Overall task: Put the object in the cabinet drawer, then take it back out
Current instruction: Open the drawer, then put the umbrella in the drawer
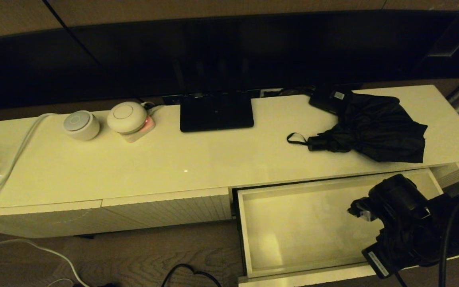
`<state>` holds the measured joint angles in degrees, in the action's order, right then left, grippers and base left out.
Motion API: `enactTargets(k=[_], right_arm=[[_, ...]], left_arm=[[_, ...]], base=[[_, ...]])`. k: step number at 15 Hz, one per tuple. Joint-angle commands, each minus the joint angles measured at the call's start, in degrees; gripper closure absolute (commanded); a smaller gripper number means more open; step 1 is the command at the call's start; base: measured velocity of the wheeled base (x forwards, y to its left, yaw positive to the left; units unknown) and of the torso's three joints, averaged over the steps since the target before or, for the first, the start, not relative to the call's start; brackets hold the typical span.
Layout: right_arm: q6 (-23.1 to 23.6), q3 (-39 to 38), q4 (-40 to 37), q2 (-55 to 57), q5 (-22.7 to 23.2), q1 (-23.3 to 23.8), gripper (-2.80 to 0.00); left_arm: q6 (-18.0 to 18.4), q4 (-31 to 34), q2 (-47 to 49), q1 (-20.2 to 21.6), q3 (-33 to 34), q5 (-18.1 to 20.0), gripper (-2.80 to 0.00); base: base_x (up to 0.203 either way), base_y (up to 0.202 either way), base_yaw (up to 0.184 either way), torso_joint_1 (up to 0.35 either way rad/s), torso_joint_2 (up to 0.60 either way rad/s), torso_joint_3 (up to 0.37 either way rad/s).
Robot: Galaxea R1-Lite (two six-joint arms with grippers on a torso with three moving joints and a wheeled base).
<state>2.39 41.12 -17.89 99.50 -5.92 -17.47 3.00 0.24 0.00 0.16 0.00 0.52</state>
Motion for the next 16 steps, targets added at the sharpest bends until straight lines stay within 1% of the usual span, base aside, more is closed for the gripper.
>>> enactTargets(k=[1, 3, 5, 8, 10, 12, 16], right_arm=[[0.16, -2.24, -1.09, 0.52, 0.20, -0.11, 0.00], [0.21, -3.42, -1.18, 0.31, 0.42, -0.17, 0.00], [1.52, -4.53, -1.18, -0.10, 1.04, -0.55, 0.00], [0.85, -4.81, 0.78, -0.58, 0.85, -0.81, 0.00], [0.57, -4.85, 6.59, -2.98, 0.64, -0.01, 0.00], [0.65, -4.75, 11.90, -5.75, 0.50, 2.95, 0.00], [0.91, -4.83, 18.73, -10.77, 0.55, 4.01, 0.00]], left_arm=[[0.08, 0.02, 0.00, 0.02, 0.18, 0.00, 0.00], [-0.01, 0.02, 0.00, 0.02, 0.18, 0.00, 0.00], [0.08, 0.02, 0.00, 0.02, 0.18, 0.00, 0.00], [0.08, 0.02, 0.00, 0.02, 0.18, 0.00, 0.00], [0.06, 0.02, 0.00, 0.02, 0.18, 0.00, 0.00], [-0.01, 0.02, 0.00, 0.02, 0.18, 0.00, 0.00], [0.06, 0.02, 0.00, 0.02, 0.18, 0.00, 0.00]], base=[[0.000, 0.000, 0.000, 0.000, 0.00, 0.000], [0.000, 0.000, 0.000, 0.000, 0.00, 0.000], [0.000, 0.000, 0.000, 0.000, 0.00, 0.000], [0.000, 0.000, 0.000, 0.000, 0.00, 0.000], [0.000, 0.000, 0.000, 0.000, 0.00, 0.000], [0.000, 0.000, 0.000, 0.000, 0.00, 0.000], [0.000, 0.000, 0.000, 0.000, 0.00, 0.000]])
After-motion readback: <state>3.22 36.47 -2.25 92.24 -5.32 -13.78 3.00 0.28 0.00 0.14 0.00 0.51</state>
